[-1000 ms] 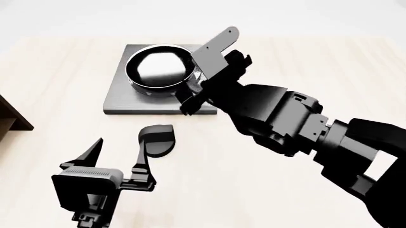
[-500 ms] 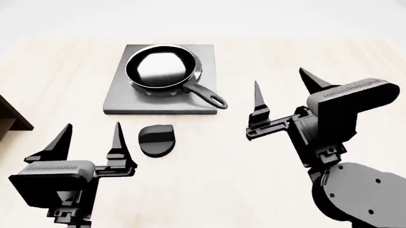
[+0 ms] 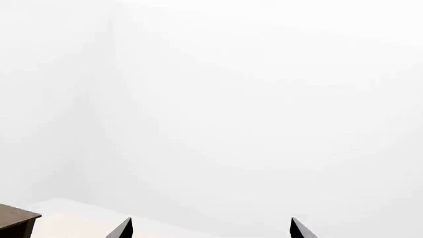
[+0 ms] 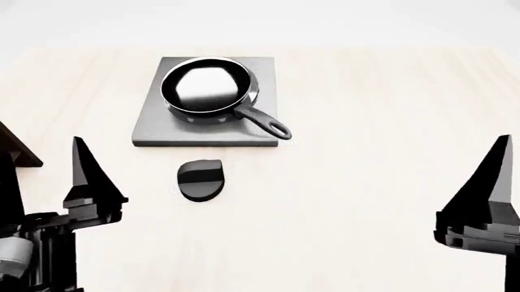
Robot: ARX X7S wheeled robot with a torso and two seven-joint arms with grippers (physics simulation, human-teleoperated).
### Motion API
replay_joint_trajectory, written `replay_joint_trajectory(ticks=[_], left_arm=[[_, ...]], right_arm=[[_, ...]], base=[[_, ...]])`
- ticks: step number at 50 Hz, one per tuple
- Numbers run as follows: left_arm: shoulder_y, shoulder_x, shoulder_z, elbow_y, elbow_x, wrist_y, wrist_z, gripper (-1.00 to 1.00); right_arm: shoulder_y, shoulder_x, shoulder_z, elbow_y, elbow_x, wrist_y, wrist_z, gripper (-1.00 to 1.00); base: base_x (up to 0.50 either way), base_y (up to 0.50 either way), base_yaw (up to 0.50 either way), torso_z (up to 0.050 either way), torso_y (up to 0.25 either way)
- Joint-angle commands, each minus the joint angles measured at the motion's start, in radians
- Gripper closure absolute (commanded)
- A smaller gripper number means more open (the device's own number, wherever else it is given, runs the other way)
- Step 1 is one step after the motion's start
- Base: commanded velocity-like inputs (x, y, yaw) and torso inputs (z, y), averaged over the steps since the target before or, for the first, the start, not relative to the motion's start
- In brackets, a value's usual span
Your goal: Turn on the stove and put the frying pan on it.
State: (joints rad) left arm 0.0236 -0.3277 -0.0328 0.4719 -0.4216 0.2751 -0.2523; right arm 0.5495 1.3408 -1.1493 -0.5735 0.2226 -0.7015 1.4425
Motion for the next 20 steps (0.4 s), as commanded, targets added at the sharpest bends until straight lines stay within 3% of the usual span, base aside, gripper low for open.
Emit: replay_joint_trajectory(ticks=[1, 5, 9, 14, 20], left_arm=[[0.029, 0.040, -0.058, 0.012, -0.009, 0.157, 0.007, -1.00], [0.030, 0.050, -0.070, 0.007, -0.016, 0.184, 0.002, -1.00], [0.031, 0.065, -0.079, 0.003, -0.028, 0.220, 0.003, -1.00], [0.023, 0.095, -0.102, -0.009, -0.022, 0.265, -0.014, -1.00], [0.008, 0.120, -0.135, -0.014, -0.017, 0.270, -0.062, -1.00]], right_arm=[[-0.472, -0.010, 0.461, -0.004, -0.187, -0.084, 0.121, -1.00], [-0.683, -0.060, 0.721, -0.015, -0.227, -0.104, 0.125, -1.00], [-0.798, -0.100, 0.866, -0.017, -0.252, -0.131, 0.121, -1.00], [-0.895, -0.173, 1.012, -0.012, -0.273, -0.157, 0.114, -1.00], [-0.936, -0.240, 1.096, -0.003, -0.278, -0.183, 0.092, -1.00]], base=[[0.00, 0.00, 0.00, 0.000, 0.000], [0.00, 0.00, 0.00, 0.000, 0.000], [0.00, 0.00, 0.00, 0.000, 0.000], [0.00, 0.00, 0.00, 0.000, 0.000], [0.00, 0.00, 0.00, 0.000, 0.000]])
